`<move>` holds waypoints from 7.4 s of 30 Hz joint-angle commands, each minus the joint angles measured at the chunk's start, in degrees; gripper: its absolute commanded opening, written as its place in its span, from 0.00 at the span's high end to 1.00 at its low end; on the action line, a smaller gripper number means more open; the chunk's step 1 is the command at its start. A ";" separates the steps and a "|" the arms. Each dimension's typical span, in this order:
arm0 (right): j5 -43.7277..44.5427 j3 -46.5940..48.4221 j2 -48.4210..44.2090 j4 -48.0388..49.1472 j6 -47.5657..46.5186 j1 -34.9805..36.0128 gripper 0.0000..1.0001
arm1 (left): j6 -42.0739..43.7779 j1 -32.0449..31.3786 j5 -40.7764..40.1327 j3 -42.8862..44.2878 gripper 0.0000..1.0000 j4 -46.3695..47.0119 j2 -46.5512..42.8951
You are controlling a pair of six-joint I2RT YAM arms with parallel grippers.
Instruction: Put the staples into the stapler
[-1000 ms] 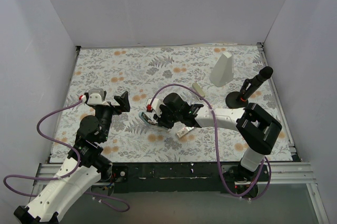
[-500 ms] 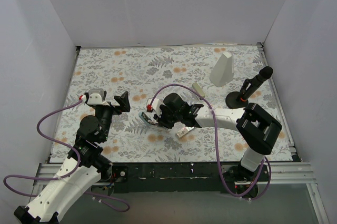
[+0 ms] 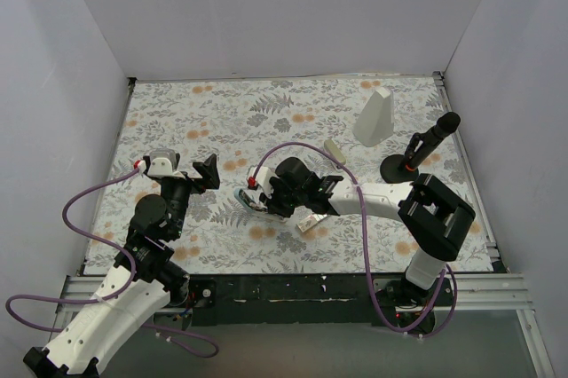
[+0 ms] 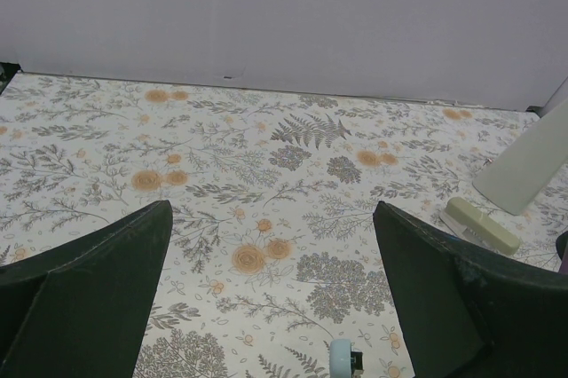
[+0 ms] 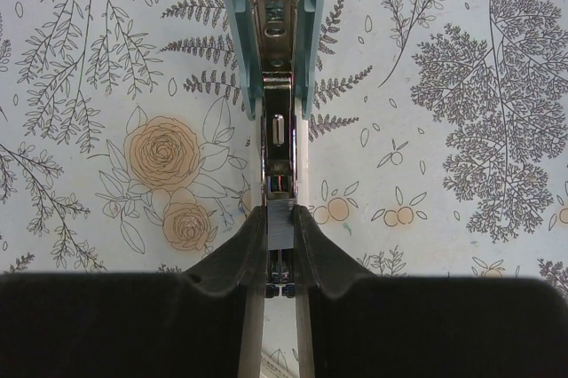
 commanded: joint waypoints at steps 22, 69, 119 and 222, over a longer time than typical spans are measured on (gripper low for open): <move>2.48 0.70 -3.19 -1.78 1.72 0.23 0.92 | 0.06 0.63 0.60 -0.33 0.02 0.26 0.16; 3.10 -0.97 -4.15 -0.81 1.98 0.32 0.92 | -0.12 0.98 1.13 -0.33 0.02 0.26 0.16; 1.60 2.64 -0.11 -6.70 1.63 0.41 0.82 | -0.20 1.16 2.00 -0.33 0.02 0.35 0.60; -15.18 -22.76 -2.66 37.77 2.60 -7.68 0.93 | -22.35 -10.09 14.49 11.09 0.58 -18.11 37.16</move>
